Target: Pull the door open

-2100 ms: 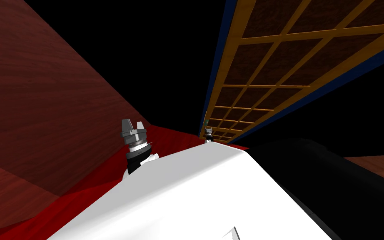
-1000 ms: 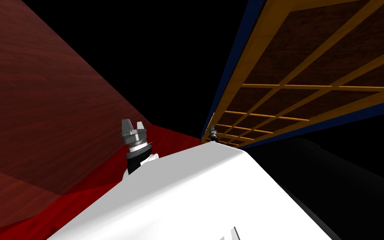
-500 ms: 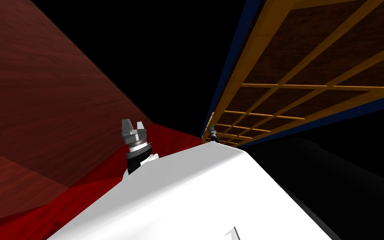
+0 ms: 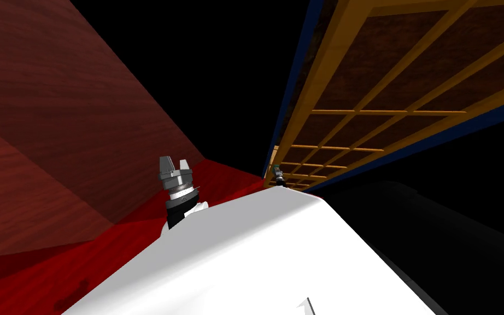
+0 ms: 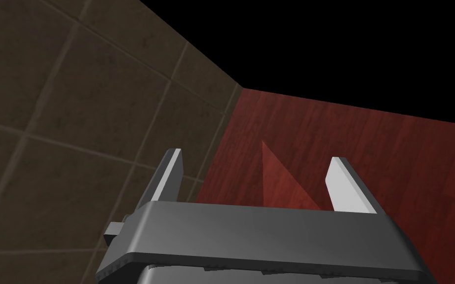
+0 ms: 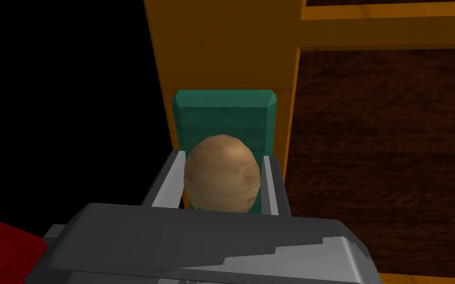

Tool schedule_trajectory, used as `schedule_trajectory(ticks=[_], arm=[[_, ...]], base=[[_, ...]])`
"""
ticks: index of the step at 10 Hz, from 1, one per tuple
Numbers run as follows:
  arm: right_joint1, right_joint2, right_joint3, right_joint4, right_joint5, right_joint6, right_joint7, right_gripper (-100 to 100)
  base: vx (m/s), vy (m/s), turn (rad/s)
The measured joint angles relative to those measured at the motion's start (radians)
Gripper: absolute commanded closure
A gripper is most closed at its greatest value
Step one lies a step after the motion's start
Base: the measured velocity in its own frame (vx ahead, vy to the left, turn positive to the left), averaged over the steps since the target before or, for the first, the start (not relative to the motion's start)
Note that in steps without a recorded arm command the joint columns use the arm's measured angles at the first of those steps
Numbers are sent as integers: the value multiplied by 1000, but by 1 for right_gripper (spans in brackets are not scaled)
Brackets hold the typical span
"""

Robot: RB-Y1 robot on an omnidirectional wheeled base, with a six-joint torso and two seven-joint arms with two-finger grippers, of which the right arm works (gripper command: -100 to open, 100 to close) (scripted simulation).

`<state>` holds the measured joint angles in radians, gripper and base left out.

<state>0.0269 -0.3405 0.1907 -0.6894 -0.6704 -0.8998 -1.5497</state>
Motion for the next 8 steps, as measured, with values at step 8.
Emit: schedule_trajectory(ticks=[8], arm=[[35,-49,95,-28,49,-29,-81,100]], base=[[-217,-18,76]])
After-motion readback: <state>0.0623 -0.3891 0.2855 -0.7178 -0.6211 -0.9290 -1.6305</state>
